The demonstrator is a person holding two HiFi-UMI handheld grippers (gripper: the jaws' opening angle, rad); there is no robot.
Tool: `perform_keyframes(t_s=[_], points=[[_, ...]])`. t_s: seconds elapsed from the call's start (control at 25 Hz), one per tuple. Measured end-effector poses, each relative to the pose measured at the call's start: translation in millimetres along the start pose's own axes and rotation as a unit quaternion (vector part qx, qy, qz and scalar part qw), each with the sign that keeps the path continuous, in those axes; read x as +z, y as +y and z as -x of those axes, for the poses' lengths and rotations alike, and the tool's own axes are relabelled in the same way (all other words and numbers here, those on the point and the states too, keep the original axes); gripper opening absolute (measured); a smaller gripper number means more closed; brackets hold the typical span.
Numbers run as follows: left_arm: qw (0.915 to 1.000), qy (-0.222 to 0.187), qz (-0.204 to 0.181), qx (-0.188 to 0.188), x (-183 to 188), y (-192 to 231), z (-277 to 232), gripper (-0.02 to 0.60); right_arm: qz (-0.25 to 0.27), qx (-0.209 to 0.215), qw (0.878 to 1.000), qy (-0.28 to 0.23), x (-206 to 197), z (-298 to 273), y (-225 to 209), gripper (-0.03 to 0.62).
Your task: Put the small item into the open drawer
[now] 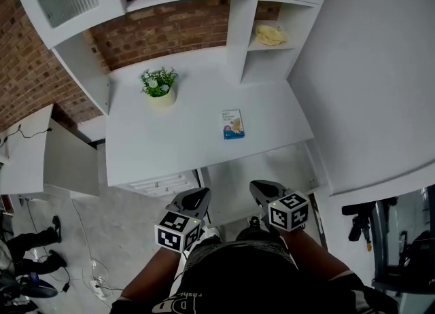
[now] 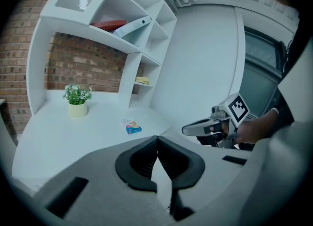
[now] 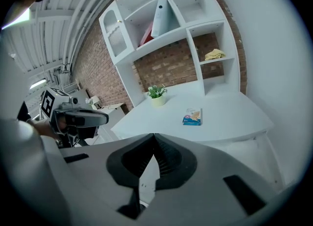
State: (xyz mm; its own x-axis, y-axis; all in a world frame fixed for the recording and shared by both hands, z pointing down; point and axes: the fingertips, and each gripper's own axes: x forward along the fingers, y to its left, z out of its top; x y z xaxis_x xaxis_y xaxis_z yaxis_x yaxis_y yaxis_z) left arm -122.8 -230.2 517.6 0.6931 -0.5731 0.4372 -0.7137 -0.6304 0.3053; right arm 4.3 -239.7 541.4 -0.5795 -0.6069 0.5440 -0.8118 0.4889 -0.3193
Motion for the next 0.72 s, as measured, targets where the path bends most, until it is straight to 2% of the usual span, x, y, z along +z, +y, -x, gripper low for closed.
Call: perform_keyframes(t_s=[0.28, 0.56, 0.72], points=[[0.9993, -0.015, 0.013, 0.033, 14.8, 9.0, -11.2, 0.015, 0.027, 0.012, 0.999, 0.019, 21.8, -23.7, -24.2, 0.006], [0.9952, 0.014, 0.040, 0.088, -1.7, 28.4, -13.3, 0.015, 0.067, -0.004, 0.997, 0.040, 42.7, -68.8, -71.2, 0.006], [0.9920, 0.023, 0.056, 0.111, -8.9, 36.7, -12.5, 0.015, 0.062, -0.030, 0.997, 0.041, 55.3, -108.2, -101.5, 0.021]])
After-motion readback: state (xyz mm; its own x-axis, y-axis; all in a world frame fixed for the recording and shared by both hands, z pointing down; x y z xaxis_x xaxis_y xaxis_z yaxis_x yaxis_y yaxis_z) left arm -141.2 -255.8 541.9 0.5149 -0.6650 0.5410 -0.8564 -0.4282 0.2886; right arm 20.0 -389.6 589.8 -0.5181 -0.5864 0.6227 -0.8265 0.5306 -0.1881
